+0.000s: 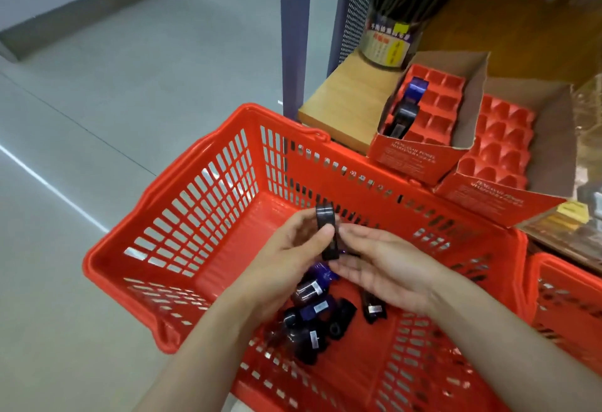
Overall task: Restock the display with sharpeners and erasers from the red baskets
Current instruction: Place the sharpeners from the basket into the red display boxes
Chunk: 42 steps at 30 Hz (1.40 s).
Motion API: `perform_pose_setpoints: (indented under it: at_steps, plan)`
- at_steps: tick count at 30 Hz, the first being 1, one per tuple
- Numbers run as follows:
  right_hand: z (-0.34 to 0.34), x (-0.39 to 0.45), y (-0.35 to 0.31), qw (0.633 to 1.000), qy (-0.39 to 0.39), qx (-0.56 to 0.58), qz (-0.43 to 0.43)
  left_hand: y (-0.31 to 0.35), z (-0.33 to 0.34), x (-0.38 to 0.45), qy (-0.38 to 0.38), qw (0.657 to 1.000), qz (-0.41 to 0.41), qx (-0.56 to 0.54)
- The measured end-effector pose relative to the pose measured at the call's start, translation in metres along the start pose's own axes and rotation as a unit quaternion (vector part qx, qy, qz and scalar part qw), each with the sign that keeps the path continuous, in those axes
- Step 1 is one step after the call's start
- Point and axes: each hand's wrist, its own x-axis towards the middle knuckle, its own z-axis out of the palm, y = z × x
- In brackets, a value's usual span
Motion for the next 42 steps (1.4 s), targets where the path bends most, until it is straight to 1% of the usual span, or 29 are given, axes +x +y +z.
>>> perform_pose_setpoints:
  at_steps: [1,2,3,4,5,6,8,10,11,12,14,16,17,18,19,20,21,22,23,24,25,27,29,30,32,34,37,39,42]
  plan:
    - [-0.005,0.004,0.006,0.994,0.044,-0.100,-0.010,-0.001,-0.001,0.000,0.030,0.999,0.008,0.022]
    - [-0.012,0.008,0.012,0.958,0.103,-0.267,-0.022,-0.001,-0.003,0.001,0.068,0.997,0.016,0.045]
    - [-0.020,0.011,0.021,0.876,0.155,-0.455,-0.032,-0.001,-0.005,0.002,0.109,0.991,0.027,0.068]
    - [-0.025,0.013,0.031,0.784,0.160,-0.599,-0.021,-0.001,-0.007,0.002,0.138,0.986,0.041,0.084]
    - [-0.030,0.013,0.045,0.713,0.130,-0.689,0.007,0.000,-0.009,0.003,0.151,0.983,0.053,0.089]
    - [-0.032,0.014,0.059,0.671,0.089,-0.736,0.032,0.000,-0.010,0.003,0.154,0.982,0.059,0.088]
    - [-0.035,0.018,0.087,0.626,0.038,-0.776,0.068,0.000,-0.012,0.002,0.160,0.980,0.056,0.109]
    - [-0.036,0.025,0.105,0.586,0.056,-0.805,0.072,0.000,-0.012,0.002,0.165,0.976,0.049,0.136]
    - [-0.036,0.029,0.110,0.580,0.082,-0.808,0.055,0.000,-0.012,0.002,0.165,0.975,0.046,0.143]
    - [-0.036,0.032,0.114,0.583,0.106,-0.804,0.038,0.000,-0.011,0.002,0.167,0.974,0.043,0.146]
    - [-0.036,0.035,0.119,0.589,0.113,-0.800,0.033,0.002,-0.009,0.002,0.169,0.975,0.043,0.137]
    - [-0.035,0.036,0.112,0.592,0.100,-0.797,0.061,0.004,-0.010,0.005,0.169,0.978,0.047,0.113]
    - [-0.033,0.035,0.103,0.608,0.098,-0.784,0.082,0.003,-0.011,0.006,0.172,0.980,0.040,0.095]
    - [-0.031,0.032,0.089,0.638,0.105,-0.757,0.093,0.003,-0.011,0.006,0.173,0.981,0.030,0.085]
    - [-0.030,0.029,0.072,0.683,0.114,-0.716,0.088,0.004,-0.011,0.005,0.174,0.981,0.021,0.087]
    - [-0.028,0.023,0.054,0.742,0.115,-0.656,0.079,0.004,-0.010,0.005,0.171,0.981,0.008,0.088]
    - [-0.025,0.015,0.036,0.814,0.107,-0.565,0.083,0.006,-0.007,0.004,0.163,0.984,-0.007,0.074]
    - [-0.020,0.004,0.021,0.886,0.088,-0.445,0.099,0.008,-0.005,0.003,0.149,0.988,-0.022,0.036]
    - [-0.016,-0.007,0.009,0.938,0.058,-0.325,0.102,0.011,-0.001,0.002,0.133,0.990,-0.037,-0.022]
    - [-0.015,-0.018,-0.001,0.967,0.032,-0.237,0.087,0.016,0.004,0.000,0.116,0.989,-0.050,-0.074]
    - [-0.013,-0.028,-0.009,0.980,0.011,-0.186,0.065,0.020,0.010,-0.003,0.098,0.988,-0.057,-0.104]
    - [-0.007,-0.043,-0.019,0.990,-0.021,-0.136,0.013,0.031,0.019,-0.010,0.056,0.994,-0.051,-0.084]
    - [0.000,-0.055,-0.028,0.994,-0.034,-0.095,-0.030,0.046,0.028,-0.019,0.030,0.999,-0.034,-0.012]
    - [0.003,-0.061,-0.032,0.995,-0.037,-0.075,-0.049,0.055,0.033,-0.024,0.030,0.999,-0.021,0.040]
    - [0.010,-0.072,-0.036,0.994,-0.028,-0.053,-0.087,0.073,0.041,-0.031,0.028,0.990,0.006,0.137]
    - [0.016,-0.084,-0.041,0.992,-0.013,-0.031,-0.123,0.089,0.051,-0.037,0.027,0.987,0.010,0.159]
    - [0.022,-0.104,-0.048,0.990,-0.012,0.019,-0.138,0.108,0.064,-0.044,0.017,0.985,0.015,0.169]
    - [0.022,-0.115,-0.053,0.990,-0.006,0.031,-0.136,0.117,0.073,-0.048,-0.003,0.981,0.033,0.194]
    - [0.021,-0.129,-0.060,0.990,-0.009,0.044,-0.131,0.126,0.085,-0.050,-0.020,0.979,0.049,0.195]
